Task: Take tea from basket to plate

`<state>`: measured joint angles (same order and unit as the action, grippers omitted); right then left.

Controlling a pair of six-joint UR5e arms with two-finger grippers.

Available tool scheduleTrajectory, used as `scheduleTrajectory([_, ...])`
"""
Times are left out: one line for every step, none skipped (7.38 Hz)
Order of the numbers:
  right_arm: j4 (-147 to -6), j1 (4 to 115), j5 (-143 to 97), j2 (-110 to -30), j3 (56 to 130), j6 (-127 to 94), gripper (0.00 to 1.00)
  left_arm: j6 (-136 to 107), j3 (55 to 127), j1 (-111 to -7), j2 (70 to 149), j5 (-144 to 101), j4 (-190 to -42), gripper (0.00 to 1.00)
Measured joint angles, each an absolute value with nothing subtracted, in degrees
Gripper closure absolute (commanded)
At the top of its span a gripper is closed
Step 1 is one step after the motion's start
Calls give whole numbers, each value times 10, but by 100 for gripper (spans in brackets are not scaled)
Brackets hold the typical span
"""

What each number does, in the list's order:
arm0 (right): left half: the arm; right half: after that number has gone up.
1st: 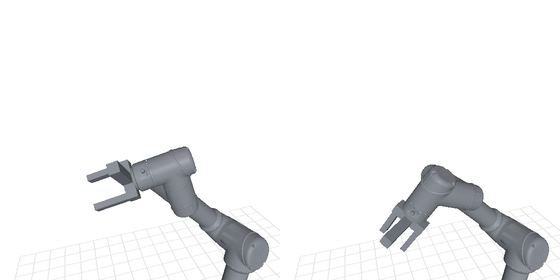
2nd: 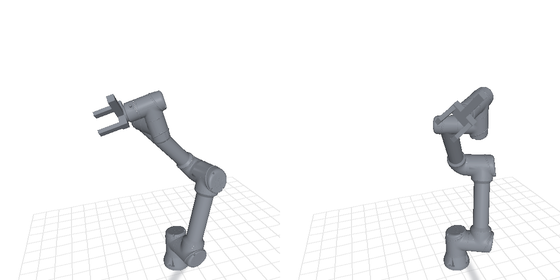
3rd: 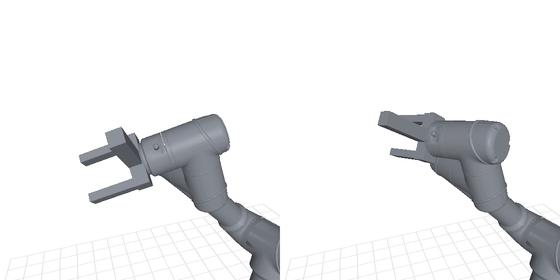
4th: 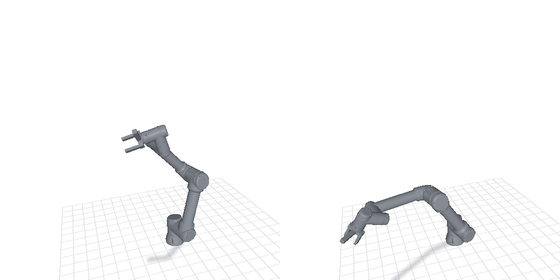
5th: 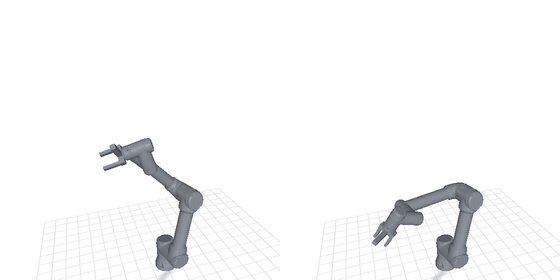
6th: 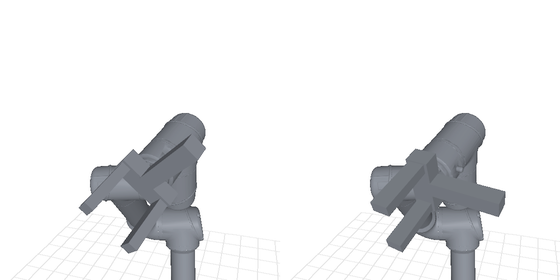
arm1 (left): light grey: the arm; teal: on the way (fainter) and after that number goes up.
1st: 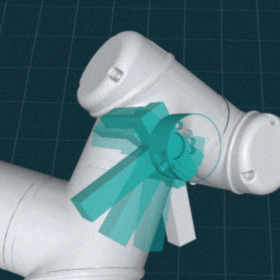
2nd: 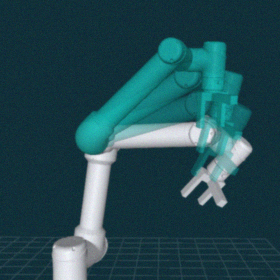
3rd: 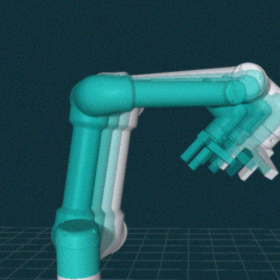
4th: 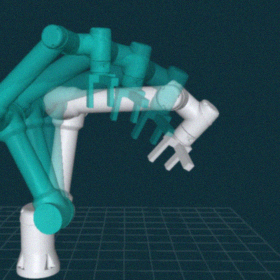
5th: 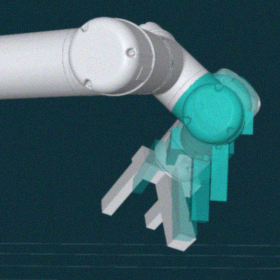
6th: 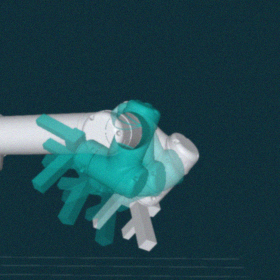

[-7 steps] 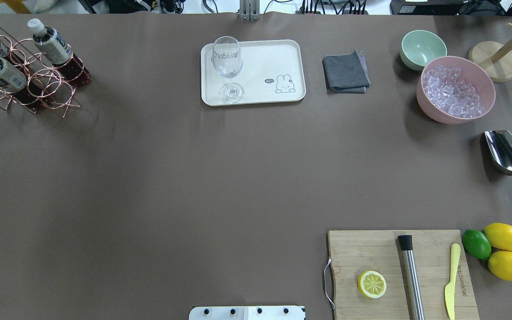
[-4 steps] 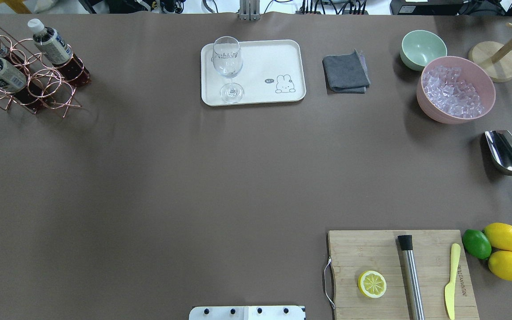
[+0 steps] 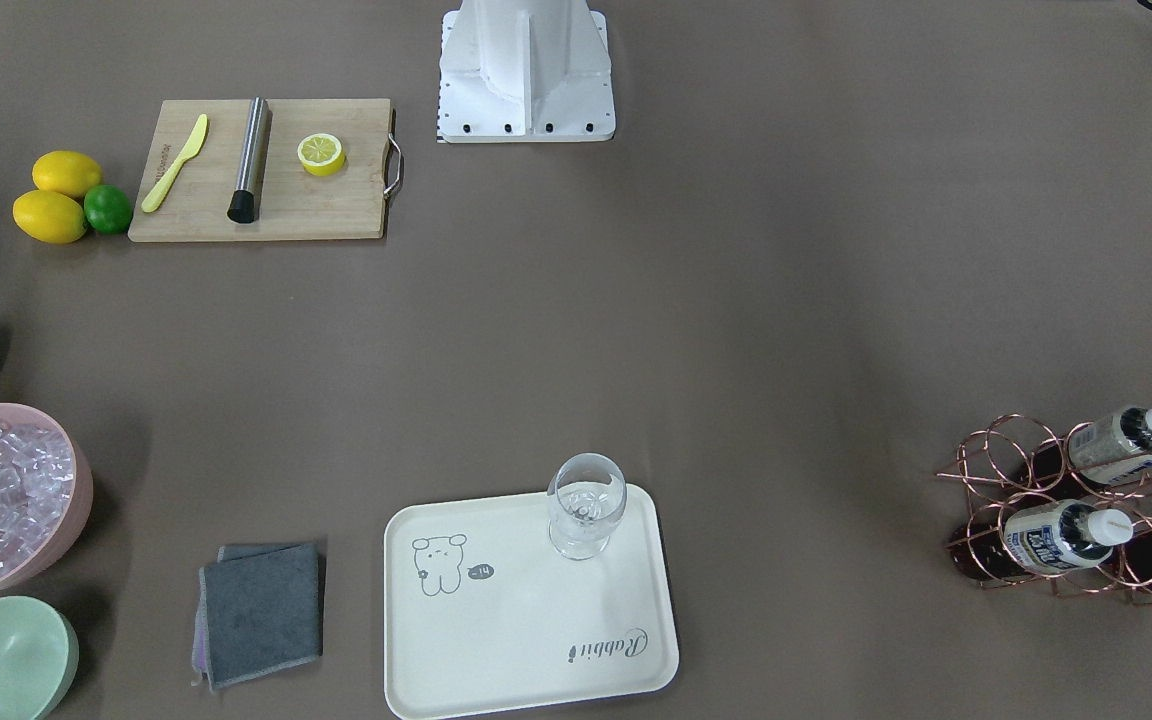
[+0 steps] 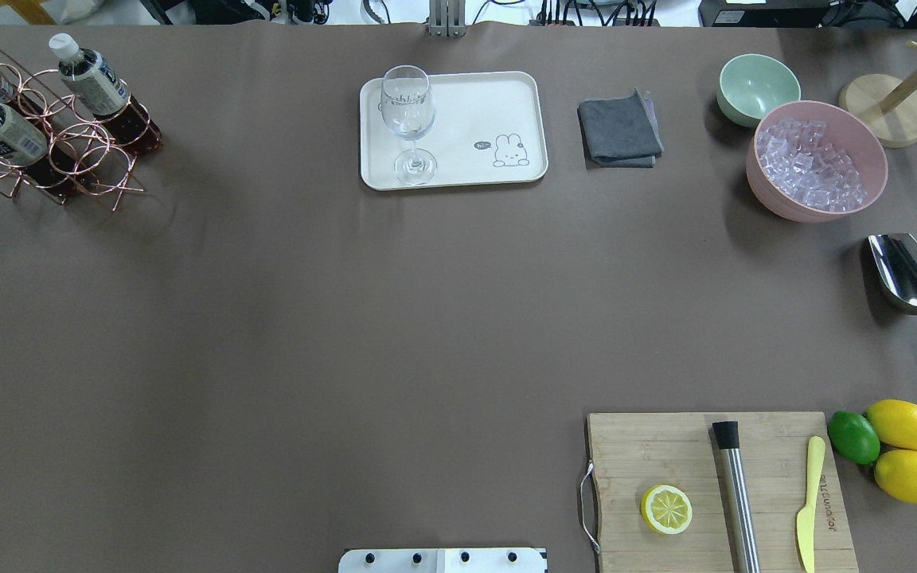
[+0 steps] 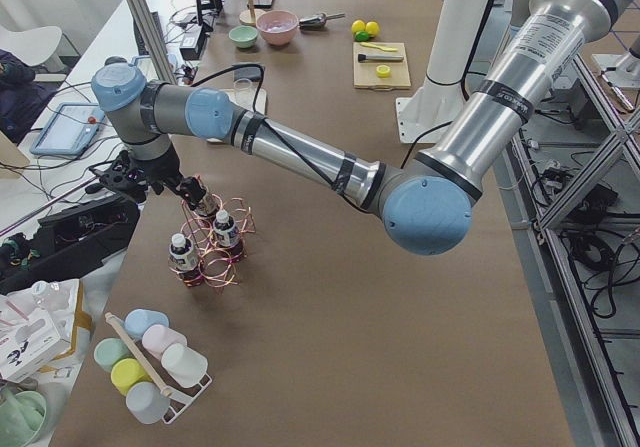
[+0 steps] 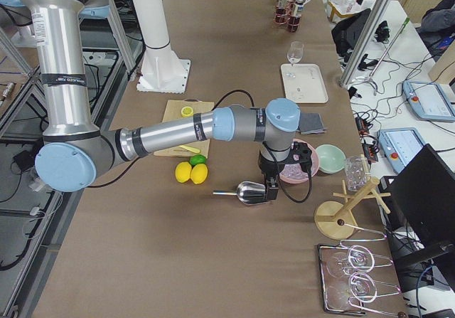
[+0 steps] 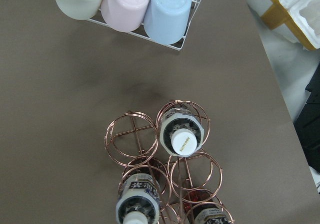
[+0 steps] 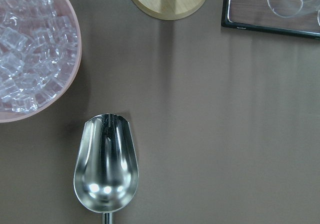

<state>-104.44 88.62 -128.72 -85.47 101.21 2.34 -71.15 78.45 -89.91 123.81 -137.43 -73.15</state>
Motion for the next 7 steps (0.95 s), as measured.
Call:
scheduleTrajectory([-1045, 886, -1286, -855, 1011, 24, 0, -727, 752, -892, 1263, -1375, -731, 2])
scheduleTrajectory([-1046, 886, -1286, -855, 1011, 24, 0, -740, 725, -886, 1282, -1375, -733, 2])
scheduleTrajectory([-1046, 886, -1283, -855, 1010, 24, 0, -762, 710, -878, 1292, -1375, -734, 2])
scheduleTrajectory([-1047, 886, -1280, -855, 1010, 24, 0, -785, 706, -871, 1295, -1377, -737, 2])
scheduleTrajectory([-1047, 886, -1279, -855, 1010, 24, 0, -808, 706, -863, 1295, -1378, -738, 2])
scheduleTrajectory([-1047, 886, -1279, -854, 1011, 24, 0, -819, 707, -857, 1293, -1378, -739, 2])
scheduleTrajectory([-1047, 886, -1279, -854, 1011, 24, 0, -825, 711, -853, 1291, -1378, -739, 3])
